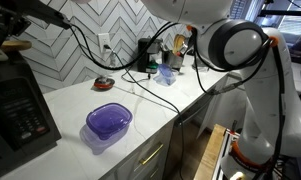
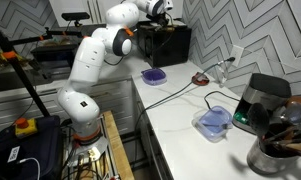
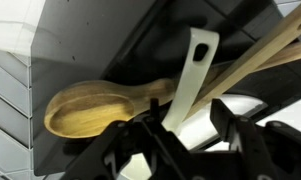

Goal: Pick the white utensil and put it in the metal utensil holding bucket

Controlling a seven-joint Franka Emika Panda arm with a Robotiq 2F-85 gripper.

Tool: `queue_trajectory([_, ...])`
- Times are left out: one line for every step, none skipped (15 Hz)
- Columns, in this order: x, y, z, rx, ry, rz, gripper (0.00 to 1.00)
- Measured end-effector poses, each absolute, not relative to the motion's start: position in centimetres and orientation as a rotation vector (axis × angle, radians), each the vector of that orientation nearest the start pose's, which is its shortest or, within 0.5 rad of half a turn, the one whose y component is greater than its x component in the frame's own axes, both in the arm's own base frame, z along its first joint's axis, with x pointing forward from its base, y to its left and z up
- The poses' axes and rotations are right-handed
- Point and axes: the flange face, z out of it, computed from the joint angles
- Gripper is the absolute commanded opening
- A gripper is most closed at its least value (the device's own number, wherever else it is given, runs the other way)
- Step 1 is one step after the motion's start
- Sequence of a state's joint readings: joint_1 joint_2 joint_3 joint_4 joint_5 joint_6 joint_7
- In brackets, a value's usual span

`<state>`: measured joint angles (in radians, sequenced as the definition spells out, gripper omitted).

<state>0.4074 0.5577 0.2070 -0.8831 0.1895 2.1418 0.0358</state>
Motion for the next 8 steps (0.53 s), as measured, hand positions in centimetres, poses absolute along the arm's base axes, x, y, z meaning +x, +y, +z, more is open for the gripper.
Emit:
queue_trajectory([63.48,38.56,67.12,-2.471,-0.584,-0.780,0.30])
queue_trajectory([63.57,38.70,67.15,-2.473,-0.587,-0.780,0.21])
queue_trajectory([63.65,38.85,67.19,-2.474,-0.586,-0.780,0.13])
queue_trajectory([63.74,38.98,67.23,-2.475,-0.583,-0.782,0.06])
queue_trajectory([63.79,39.07,67.29,-2.479,-0.583,-0.782,0.00])
queue_trajectory([63.84,39.15,67.34,-2.484,-0.581,-0.783,0.00])
queue_trajectory([63.89,39.17,67.43,-2.487,-0.576,-0.785,0.00])
queue_trajectory([63.93,39.17,67.56,-2.487,-0.570,-0.793,0.02])
